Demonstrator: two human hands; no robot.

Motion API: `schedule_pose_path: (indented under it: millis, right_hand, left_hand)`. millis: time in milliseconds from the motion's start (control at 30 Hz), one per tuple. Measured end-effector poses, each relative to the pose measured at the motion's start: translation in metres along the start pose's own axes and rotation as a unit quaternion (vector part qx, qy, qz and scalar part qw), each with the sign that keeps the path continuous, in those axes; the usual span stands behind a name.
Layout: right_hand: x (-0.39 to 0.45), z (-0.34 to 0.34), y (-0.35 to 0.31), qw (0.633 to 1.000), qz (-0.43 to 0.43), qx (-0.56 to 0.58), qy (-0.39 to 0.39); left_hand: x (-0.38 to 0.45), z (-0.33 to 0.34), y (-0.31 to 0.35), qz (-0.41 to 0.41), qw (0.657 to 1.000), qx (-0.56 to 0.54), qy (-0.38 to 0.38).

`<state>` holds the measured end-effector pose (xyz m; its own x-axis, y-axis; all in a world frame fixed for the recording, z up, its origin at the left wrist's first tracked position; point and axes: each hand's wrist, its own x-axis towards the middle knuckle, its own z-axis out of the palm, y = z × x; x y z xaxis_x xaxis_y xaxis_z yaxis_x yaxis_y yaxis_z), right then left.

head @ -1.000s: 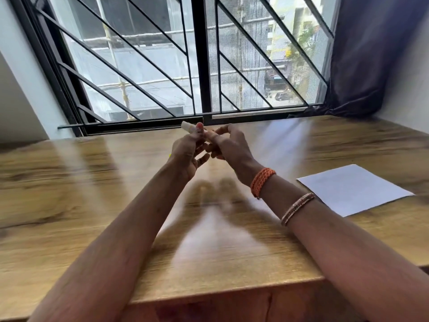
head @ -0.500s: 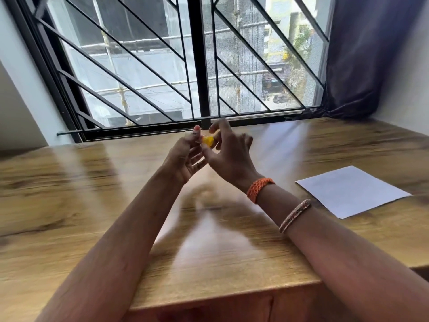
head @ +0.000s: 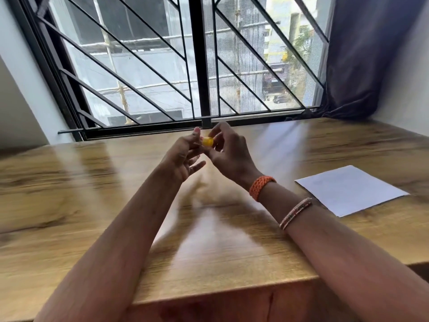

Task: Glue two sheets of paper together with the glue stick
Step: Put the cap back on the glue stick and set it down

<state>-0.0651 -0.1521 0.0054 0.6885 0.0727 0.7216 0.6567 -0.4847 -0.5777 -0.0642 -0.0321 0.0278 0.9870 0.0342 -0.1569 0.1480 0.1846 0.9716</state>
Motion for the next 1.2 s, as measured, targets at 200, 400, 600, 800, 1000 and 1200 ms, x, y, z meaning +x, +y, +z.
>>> schedule_pose_path:
  millis: [200,400,600,800,1000,1200]
  right_hand:
    - [0.001,0.001,-0.005,0.916,0.241,0.305,-0.097]
    - [-0.002,0.004,0.005,0.999,-0.031,-0.008,-0.002]
    - [-0.002,0.002,0.001,0.999,-0.010,-0.029,0.019]
    - [0.007,-0.004,0.004,0.960,0.187,0.206,-0.023]
    - [0.005,-0.003,0.003,0.997,-0.064,-0.041,0.021]
    - [0.004,-0.006,-0.002,0.950,-0.224,-0.208,0.068]
  left_hand:
    - [0.007,-0.002,-0.005,0.019,1.000,0.003,0.013]
    - [0.006,-0.001,-0.005,0.017,1.000,0.013,0.003]
    - [0.002,0.002,-0.004,0.019,0.999,0.000,-0.025]
    - [0.004,0.001,-0.007,0.053,0.993,-0.063,-0.087]
    - [0.004,0.002,-0.003,0.062,0.996,-0.058,-0.028]
    - [0.000,0.003,-0.003,0.046,0.998,-0.030,-0.015]
